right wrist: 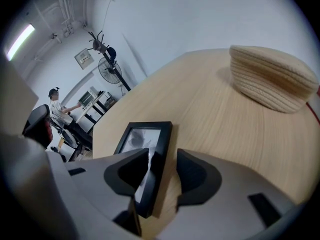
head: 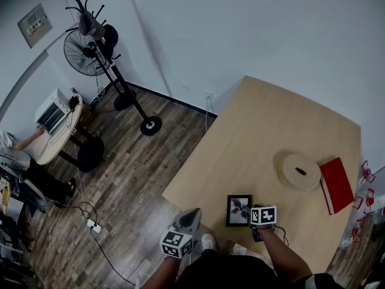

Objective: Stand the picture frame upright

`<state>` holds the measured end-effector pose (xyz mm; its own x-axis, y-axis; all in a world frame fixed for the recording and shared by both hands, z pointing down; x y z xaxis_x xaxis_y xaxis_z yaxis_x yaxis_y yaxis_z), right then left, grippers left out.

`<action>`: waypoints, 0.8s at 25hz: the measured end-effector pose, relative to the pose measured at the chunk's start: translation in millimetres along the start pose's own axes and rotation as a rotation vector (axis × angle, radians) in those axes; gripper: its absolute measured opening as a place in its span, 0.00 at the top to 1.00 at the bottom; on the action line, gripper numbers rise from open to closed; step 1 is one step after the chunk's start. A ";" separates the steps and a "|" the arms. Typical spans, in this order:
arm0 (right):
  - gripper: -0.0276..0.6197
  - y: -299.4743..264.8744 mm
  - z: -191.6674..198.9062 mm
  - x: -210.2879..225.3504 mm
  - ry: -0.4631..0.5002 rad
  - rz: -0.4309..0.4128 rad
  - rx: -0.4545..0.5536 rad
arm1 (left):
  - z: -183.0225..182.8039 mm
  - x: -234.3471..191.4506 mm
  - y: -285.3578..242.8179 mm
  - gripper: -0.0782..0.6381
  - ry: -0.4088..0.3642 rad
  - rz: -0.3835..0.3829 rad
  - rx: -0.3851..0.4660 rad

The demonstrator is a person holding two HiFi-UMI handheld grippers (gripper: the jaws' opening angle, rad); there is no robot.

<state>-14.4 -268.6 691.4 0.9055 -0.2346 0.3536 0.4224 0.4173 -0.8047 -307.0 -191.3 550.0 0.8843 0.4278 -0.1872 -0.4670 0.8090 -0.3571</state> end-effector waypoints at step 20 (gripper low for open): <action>0.85 6.5 0.6 -8.0 0.024 0.059 0.053 | 2.2 -1.2 8.9 0.90 0.016 -0.001 0.012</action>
<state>-18.8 -263.5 683.6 0.9280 -0.2285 0.2944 0.3703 0.4768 -0.7972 -312.3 -183.7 549.0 0.8845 0.4209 -0.2014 -0.4663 0.8139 -0.3466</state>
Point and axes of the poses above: the fingertips, and each gripper's own axes: y backward along the fingers, x to its right, z out of its underside, the point moved 9 cm from there along y, backward along the fingers, and after that the axes turned 1 degree about x, right-handed, at the moved point
